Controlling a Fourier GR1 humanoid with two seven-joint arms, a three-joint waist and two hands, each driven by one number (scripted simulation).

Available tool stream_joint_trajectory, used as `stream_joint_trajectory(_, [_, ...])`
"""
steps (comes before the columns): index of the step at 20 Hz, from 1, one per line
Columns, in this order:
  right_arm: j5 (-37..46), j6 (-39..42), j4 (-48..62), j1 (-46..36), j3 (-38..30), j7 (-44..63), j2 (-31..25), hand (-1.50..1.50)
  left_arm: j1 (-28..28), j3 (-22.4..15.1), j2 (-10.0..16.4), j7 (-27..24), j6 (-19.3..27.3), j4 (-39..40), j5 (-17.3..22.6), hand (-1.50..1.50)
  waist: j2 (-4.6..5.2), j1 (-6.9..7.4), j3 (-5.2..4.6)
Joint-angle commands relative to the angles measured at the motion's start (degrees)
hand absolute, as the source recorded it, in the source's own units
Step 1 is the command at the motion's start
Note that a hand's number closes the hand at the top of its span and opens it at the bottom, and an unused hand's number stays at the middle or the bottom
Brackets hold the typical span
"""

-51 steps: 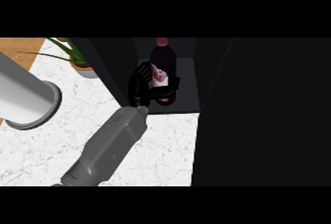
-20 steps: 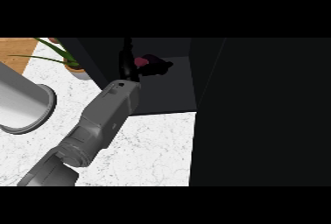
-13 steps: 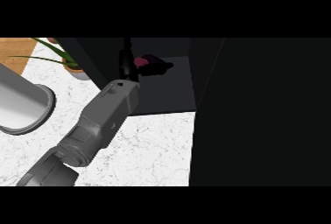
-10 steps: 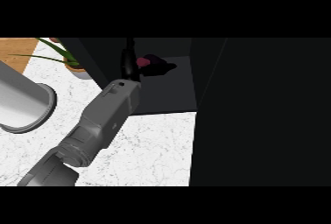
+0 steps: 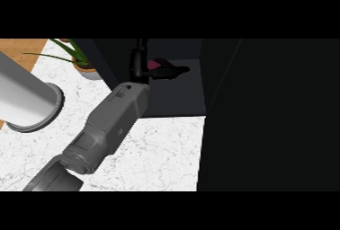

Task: Pick up the wine, place it into the cabinet and close the cabinet

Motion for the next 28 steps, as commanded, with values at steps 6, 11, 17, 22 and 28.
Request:
stream_joint_trajectory(6, [-3.32,-2.82,-11.06,0.69,-0.67,8.24,-0.47,-1.5,4.88,-0.25,1.73,1.89,-2.89,-11.58,-0.88,-1.5,-1.02,2.36,0.03])
stream_joint_trajectory(11, [-3.64,-2.18,-13.78,3.12,-0.58,8.55,-1.79,-1.5,11.12,-2.35,1.63,2.79,-2.86,-20.1,-1.85,-1.5,-1.5,2.83,0.04])
stream_joint_trajectory(17, [-2.88,-3.19,-12.59,1.73,-0.7,7.46,-1.02,-1.5,20.54,-5.51,2.98,6.65,-0.03,-34.26,-3.37,-1.5,-1.22,2.7,0.05])
stream_joint_trajectory(22, [-0.19,-3.81,-11.69,1.6,1.93,6.85,-0.57,-1.5,28.46,-9.63,3.29,11.06,2.16,-49.22,-4.09,-1.5,-1.47,2.98,0.05])
stream_joint_trajectory(28, [-2.59,-3.64,-11.58,2.16,0.44,6.65,-1.85,-1.5,40.46,-14.47,7.37,14.16,4.62,-64.84,-6.8,-1.5,-1.02,2.59,0.07])
